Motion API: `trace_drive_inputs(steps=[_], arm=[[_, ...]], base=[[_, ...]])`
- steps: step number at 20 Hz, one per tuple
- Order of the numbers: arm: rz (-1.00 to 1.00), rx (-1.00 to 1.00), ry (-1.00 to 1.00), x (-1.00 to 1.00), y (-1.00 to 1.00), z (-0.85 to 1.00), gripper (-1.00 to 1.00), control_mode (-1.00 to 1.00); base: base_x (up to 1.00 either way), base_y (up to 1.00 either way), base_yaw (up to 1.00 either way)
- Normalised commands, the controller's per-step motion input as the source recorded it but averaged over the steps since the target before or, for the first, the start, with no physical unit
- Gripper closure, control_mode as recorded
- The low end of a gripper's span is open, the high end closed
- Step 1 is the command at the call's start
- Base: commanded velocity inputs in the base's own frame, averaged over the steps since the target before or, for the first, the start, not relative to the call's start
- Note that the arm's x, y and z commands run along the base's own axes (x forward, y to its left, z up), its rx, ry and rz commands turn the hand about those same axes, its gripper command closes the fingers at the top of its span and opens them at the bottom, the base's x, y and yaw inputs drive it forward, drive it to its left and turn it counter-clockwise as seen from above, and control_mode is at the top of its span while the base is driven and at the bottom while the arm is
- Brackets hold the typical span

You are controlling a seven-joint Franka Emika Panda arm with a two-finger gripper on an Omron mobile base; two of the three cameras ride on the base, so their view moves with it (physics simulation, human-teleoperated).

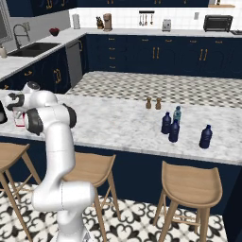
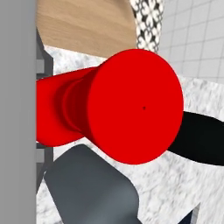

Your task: Move the plastic bottles in the middle to the plastics group, and the glass bottles in the middle to the glass group.

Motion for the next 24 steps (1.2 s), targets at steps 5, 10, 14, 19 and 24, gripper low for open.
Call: trace_drive_inputs(steps=[5,10,14,19,24], arm=[[0.0,0.0,-0.05,0.01,0.0,-0.11,1.0,-1.0],[0.0,-0.04,-0.01,0.12,0.05,0.02,1.0,-1.0],[0.0,-0.04,0.06,0.24,0.0,0.12,1.0,-1.0],[0.0,0.0,0.14,0.24,0.01,0.07,1.0,-1.0],[0.0,-0.01,0.02,0.05,0.0,-0.04,1.0,-1.0]], base=[[0.0,0.0,0.0],[0.0,0.0,0.0],[0.0,0.0,0.0],[0.0,0.0,0.0],[0.0,0.0,0.0]])
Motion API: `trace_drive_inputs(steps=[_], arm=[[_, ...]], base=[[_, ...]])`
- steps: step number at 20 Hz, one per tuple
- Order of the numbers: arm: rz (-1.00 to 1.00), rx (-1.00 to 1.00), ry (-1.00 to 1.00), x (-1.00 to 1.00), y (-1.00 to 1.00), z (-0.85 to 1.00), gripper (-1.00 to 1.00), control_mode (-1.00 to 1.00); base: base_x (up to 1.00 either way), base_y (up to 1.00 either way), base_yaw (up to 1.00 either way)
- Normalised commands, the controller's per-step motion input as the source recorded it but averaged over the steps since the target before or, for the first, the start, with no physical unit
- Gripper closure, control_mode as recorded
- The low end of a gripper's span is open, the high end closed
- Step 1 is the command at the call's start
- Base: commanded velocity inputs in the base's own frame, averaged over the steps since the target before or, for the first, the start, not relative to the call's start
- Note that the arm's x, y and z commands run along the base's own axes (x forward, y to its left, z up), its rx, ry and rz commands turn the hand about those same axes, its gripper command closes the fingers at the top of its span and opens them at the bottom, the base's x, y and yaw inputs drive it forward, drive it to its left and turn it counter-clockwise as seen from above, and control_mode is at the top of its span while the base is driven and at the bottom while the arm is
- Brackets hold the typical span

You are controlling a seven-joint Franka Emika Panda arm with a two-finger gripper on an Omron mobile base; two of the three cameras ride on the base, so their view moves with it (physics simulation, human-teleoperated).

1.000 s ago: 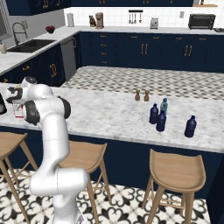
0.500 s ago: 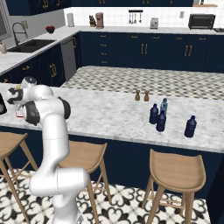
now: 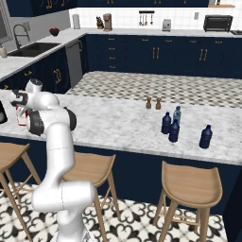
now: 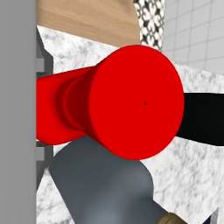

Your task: Move the plastic bottles in the middle to the plastics group, and the glass bottles in the middle to the glass group.

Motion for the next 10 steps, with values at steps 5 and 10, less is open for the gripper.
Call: trace_drive_inputs(steps=[5,10], arm=[[0.0,0.0,-0.14,0.0,0.0,-0.05,1.0,-1.0],[0.0,0.0,-0.11,-0.02,0.0,-0.18,1.0,-1.0]], base=[[0.0,0.0,0.0],[0.0,0.0,0.0]])
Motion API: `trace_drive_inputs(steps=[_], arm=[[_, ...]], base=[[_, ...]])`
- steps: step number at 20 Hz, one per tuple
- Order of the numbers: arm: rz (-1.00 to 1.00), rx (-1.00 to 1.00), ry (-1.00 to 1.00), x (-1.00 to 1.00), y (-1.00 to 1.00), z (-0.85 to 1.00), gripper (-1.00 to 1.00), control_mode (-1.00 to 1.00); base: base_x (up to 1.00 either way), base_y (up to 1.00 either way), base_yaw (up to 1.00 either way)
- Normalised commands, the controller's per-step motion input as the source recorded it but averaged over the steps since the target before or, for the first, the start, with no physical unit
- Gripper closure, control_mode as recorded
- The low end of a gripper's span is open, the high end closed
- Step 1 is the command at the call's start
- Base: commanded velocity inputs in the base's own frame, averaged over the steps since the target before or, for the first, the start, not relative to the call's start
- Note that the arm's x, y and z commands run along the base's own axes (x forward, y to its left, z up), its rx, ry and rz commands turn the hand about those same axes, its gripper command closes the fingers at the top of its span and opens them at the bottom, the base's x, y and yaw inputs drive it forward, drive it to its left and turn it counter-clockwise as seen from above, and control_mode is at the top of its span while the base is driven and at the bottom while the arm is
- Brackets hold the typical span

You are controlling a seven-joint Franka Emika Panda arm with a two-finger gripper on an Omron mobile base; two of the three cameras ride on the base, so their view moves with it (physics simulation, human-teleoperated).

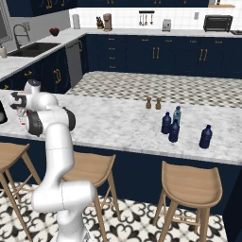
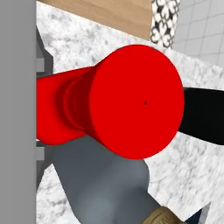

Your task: Move the plastic bottles in the middle to the plastics group, and the glass bottles in the middle to the glass group.

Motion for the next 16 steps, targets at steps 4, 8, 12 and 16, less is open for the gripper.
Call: trace_drive_inputs(steps=[4,8,12,16], arm=[[0.0,0.0,0.01,-0.01,0.0,-0.16,1.0,-1.0],[0.0,0.0,0.09,0.0,0.0,-0.17,1.0,-1.0],[0.0,0.0,0.03,0.0,0.0,-0.01,1.0,-1.0],[0.0,0.0,0.0,0.0,0.0,0.0,-1.0,-1.0]], base=[[0.0,0.0,0.0],[0.0,0.0,0.0],[0.0,0.0,0.0],[0.0,0.0,0.0]])
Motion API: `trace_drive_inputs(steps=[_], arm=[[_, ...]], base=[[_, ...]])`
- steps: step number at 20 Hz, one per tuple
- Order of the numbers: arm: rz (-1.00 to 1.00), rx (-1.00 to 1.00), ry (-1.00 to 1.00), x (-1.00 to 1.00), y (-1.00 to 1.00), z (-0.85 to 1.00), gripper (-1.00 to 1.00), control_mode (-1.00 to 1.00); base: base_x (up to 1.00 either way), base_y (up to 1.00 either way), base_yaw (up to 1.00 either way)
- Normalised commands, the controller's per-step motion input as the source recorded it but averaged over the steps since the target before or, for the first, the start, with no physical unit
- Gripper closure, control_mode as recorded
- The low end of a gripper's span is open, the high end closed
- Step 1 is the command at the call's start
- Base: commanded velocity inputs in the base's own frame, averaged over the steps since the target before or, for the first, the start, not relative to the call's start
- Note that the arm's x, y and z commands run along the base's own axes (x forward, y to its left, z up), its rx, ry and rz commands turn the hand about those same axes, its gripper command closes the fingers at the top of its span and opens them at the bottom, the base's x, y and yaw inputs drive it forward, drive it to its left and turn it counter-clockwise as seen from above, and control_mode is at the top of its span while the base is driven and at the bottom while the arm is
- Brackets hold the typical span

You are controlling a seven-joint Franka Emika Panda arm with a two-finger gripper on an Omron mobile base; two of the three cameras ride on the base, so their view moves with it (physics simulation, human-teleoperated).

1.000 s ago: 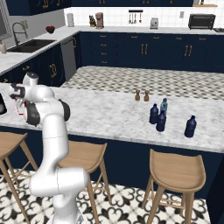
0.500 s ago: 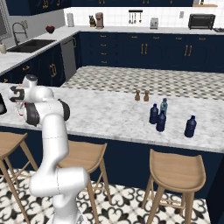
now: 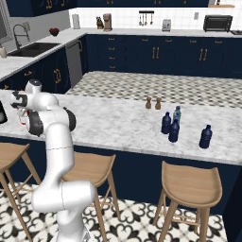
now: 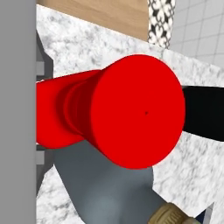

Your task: Move the plastic bottles in the middle to the plastics group, and the glass bottles in the middle to the glass group.

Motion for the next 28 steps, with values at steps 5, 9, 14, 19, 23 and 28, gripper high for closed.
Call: trace_drive_inputs(steps=[5,9,14,19,23,28], arm=[[0.0,0.0,0.0,0.0,0.0,0.0,-1.0,-1.0],[0.0,0.0,0.0,0.0,0.0,0.0,-1.0,-1.0],[0.0,0.0,0.0,-0.02,0.0,0.0,-1.0,-1.0],[0.0,0.02,-0.03,-0.09,-0.17,0.0,-1.0,-1.0],[-0.02,0.16,-0.07,-0.27,-0.69,0.09,-1.0,-1.0],[-0.04,0.13,-0.01,-0.44,-0.72,0.22,-1.0,-1.0]], base=[[0.0,0.0,0.0],[0.0,0.0,0.0],[0.0,0.0,0.0],[0.0,0.0,0.0],[0.0,0.0,0.0],[0.0,0.0,0.0]])
